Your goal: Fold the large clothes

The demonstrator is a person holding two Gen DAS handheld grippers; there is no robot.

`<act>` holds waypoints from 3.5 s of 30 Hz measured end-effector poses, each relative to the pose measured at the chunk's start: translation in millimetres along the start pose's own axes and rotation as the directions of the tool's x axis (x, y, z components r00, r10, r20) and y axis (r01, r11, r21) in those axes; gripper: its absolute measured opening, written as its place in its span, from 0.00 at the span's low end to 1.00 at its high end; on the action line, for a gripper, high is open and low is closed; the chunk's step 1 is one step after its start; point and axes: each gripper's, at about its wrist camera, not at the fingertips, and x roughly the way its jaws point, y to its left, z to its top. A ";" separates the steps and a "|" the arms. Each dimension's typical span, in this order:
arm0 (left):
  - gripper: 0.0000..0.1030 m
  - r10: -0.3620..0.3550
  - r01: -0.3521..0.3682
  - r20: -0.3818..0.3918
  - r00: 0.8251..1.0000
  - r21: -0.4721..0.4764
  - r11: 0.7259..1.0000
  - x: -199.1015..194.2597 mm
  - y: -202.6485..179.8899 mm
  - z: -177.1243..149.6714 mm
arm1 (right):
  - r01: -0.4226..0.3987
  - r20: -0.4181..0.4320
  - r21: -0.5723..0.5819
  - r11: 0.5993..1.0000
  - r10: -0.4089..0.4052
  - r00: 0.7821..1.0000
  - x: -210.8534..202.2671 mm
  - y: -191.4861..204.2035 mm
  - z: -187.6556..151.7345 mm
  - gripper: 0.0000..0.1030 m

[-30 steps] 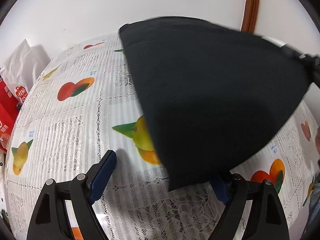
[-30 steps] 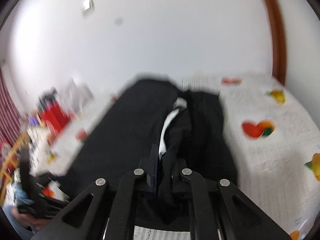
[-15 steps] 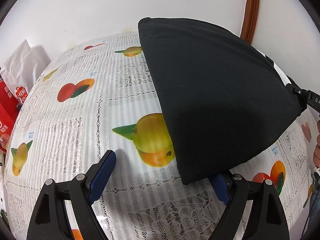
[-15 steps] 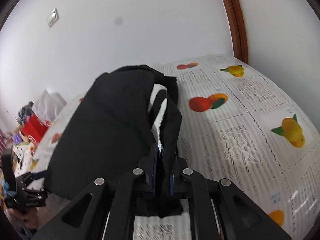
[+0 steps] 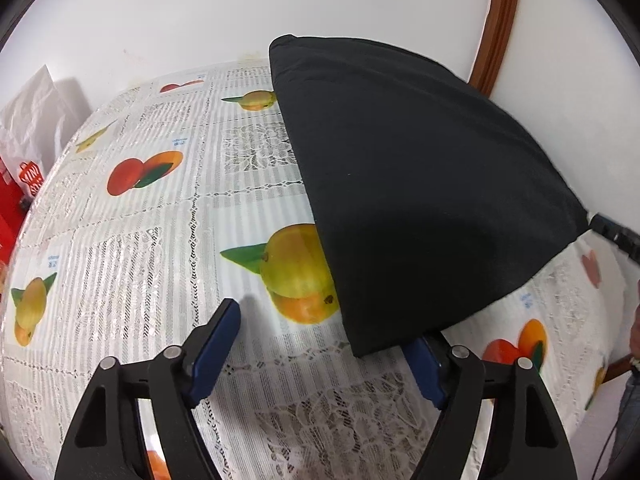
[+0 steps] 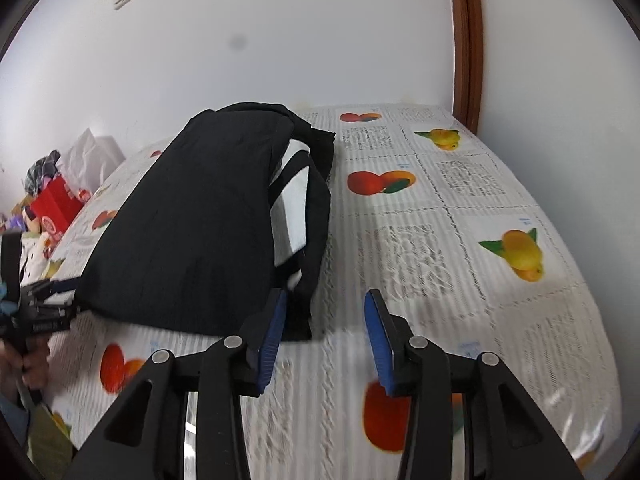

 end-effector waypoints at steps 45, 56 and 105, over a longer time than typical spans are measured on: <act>0.52 -0.088 0.088 -0.014 0.996 -0.015 0.996 11.3 11.5 24.9 | -0.054 0.029 -0.125 0.991 0.058 0.998 35.4 59.1 80.5 0.42; 0.51 -0.034 0.034 -0.005 0.999 0.038 0.999 15.8 2.8 25.7 | -0.164 0.067 0.041 0.986 0.161 0.985 106.5 61.8 124.5 0.02; 0.92 0.150 -0.138 0.292 0.944 -0.064 0.988 -215.3 -39.5 -39.5 | 0.225 0.142 0.069 0.972 -0.233 0.962 -173.0 117.2 -16.8 0.95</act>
